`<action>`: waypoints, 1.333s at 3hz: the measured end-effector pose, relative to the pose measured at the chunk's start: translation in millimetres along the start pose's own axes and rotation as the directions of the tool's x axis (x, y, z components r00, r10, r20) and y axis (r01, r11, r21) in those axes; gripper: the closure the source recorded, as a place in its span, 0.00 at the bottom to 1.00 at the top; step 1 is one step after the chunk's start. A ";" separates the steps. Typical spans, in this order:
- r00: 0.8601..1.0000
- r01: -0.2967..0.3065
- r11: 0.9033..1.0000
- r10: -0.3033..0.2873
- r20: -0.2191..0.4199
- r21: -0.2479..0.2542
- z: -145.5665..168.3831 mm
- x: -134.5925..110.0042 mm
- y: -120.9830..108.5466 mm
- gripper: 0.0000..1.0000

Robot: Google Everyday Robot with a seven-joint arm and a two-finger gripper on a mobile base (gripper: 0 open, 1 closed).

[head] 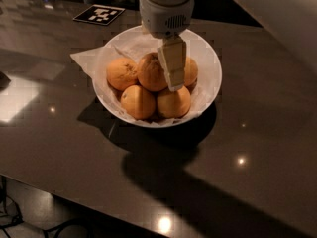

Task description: Pick orange from white bowl

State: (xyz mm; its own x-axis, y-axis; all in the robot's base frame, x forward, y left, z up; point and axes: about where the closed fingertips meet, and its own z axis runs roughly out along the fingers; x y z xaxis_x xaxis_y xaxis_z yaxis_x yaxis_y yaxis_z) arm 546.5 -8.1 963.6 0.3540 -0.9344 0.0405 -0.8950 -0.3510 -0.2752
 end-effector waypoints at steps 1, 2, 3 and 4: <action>1.000 -0.002 1.000 0.002 0.004 -0.029 14.5 -0.4 -5.7 0.07; 1.000 -0.011 0.998 0.012 0.005 -0.067 33.0 2.5 -5.7 0.06; 0.999 -0.033 0.995 0.034 0.007 -0.099 56.6 7.9 2.4 0.39; 0.999 -0.033 0.995 0.034 0.010 -0.093 54.9 7.3 0.6 0.70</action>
Offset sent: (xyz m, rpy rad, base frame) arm 0.0113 -0.0108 -0.0541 -0.0668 0.1580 -0.0340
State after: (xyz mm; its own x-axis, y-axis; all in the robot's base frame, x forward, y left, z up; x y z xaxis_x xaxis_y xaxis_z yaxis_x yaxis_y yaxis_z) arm 563.5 -11.7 911.0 0.3260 -0.9451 0.0219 -0.9275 -0.3243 -0.1858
